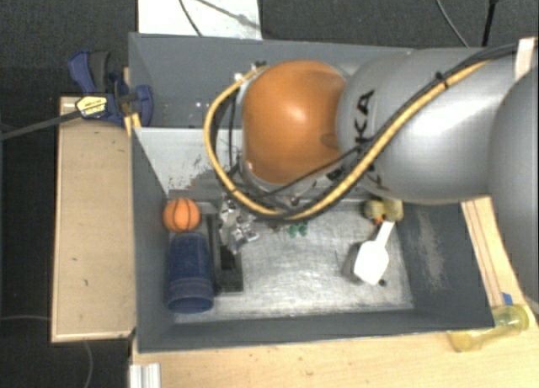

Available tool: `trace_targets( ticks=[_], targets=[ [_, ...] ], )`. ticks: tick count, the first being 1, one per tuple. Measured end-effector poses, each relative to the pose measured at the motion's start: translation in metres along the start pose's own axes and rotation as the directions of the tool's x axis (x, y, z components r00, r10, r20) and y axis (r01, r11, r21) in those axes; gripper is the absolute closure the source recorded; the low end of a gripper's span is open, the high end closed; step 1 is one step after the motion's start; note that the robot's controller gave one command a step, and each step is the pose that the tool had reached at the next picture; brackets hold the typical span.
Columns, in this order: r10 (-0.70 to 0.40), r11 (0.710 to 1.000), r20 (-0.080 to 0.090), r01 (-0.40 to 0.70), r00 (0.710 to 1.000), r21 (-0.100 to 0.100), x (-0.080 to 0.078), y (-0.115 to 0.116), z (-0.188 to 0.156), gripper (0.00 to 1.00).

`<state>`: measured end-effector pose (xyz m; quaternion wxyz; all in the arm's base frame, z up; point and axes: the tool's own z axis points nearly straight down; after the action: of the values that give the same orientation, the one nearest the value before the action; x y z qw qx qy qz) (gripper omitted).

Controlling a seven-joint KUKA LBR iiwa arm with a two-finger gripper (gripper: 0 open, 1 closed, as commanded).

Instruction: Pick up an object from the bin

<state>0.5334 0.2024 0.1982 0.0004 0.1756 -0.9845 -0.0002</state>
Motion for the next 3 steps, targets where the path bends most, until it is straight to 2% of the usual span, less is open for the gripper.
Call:
trace_targets(
  ticks=[1,2,3],
  targets=[
    [0.006,1.0,0.004,-0.006,1.0,0.0,0.004,0.001,0.007,0.0],
    [0.01,1.0,0.003,-0.01,1.0,0.0,0.005,0.001,0.027,0.0],
    [0.0,1.0,0.011,0.0,1.0,0.0,-0.002,0.005,0.073,0.0]
  ],
)
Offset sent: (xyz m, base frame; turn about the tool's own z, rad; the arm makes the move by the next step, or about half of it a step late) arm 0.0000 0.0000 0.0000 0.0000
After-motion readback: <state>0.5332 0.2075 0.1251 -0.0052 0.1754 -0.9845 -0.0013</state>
